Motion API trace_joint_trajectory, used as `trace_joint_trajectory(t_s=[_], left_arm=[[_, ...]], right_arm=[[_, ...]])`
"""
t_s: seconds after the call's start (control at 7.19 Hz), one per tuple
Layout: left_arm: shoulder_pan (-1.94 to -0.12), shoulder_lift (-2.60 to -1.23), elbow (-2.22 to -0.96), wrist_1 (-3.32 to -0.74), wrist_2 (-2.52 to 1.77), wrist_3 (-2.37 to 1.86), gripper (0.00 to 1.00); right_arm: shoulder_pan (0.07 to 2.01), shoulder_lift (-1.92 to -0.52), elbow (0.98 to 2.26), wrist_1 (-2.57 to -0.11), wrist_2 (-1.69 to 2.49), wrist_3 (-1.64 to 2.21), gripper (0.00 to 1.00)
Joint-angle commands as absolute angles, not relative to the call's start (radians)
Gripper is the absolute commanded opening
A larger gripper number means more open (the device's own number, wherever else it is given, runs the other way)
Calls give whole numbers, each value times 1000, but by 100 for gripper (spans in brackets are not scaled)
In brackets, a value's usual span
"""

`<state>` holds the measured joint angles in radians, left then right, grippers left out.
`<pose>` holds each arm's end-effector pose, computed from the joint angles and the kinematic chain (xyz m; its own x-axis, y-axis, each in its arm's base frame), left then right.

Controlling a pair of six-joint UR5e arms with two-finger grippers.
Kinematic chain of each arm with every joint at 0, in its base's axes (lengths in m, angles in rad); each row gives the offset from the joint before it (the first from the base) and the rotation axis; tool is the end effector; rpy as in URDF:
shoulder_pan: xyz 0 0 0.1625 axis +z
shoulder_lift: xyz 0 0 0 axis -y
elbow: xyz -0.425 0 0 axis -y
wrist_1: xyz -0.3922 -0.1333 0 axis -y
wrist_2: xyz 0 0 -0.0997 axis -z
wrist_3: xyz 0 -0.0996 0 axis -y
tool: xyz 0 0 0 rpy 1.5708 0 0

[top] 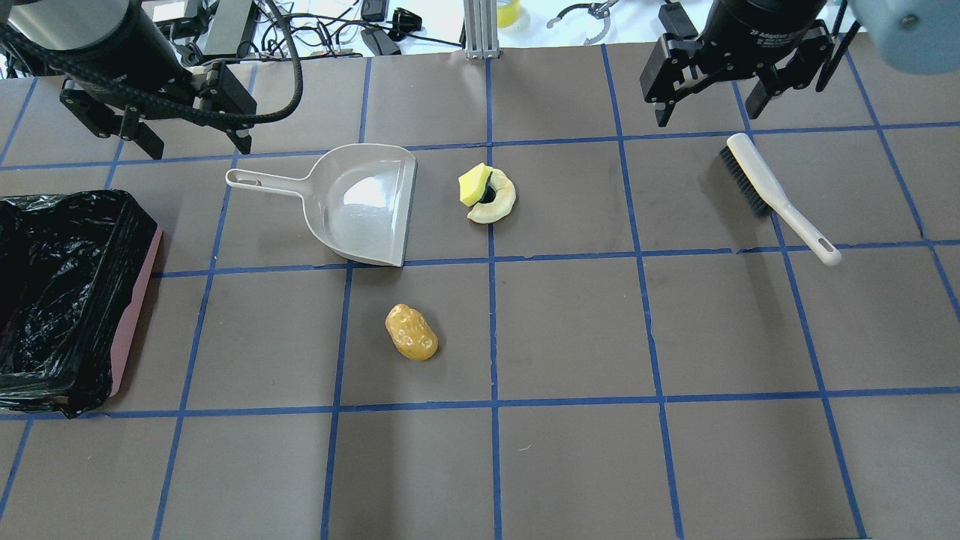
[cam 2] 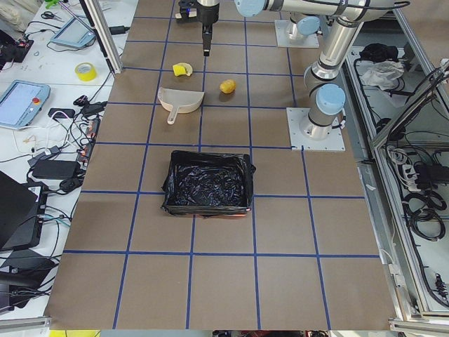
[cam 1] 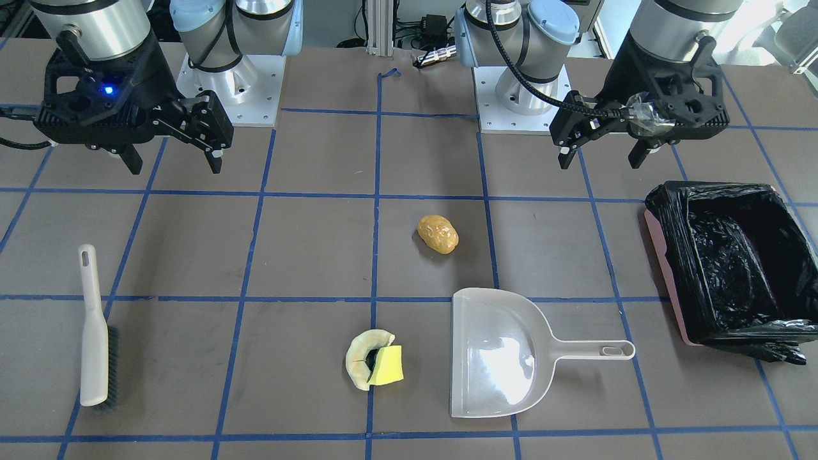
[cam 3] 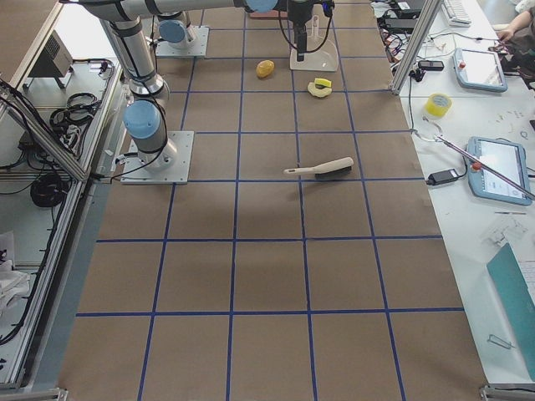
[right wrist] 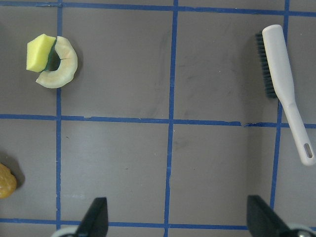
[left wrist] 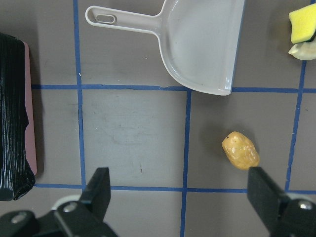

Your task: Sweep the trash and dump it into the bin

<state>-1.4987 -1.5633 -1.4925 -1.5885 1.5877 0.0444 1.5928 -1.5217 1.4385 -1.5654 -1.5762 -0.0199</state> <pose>-0.0957 -0.5020 0.5285 -0.9994 -0.0289 -0.0199 -0.0275 0.9974 -0.0672 0.1441 -0.5158 0.5280 -0.9991 -0.0414 0.0069 -0.0418 0.9961 -0.0776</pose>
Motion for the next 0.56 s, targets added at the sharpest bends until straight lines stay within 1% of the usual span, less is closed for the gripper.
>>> trace_joint_trajectory(t_s=[0.0,0.42], left_arm=[[-1499,-1563,-1493,-1589,1588,44,100],[-1499,-1565,-1493,-1588,1588,44,100]], right_arm=[[1594,-1522,1440,-1566,-1575,-21,100],[1560,-1513,1440,-1568,-1588,-63,100]])
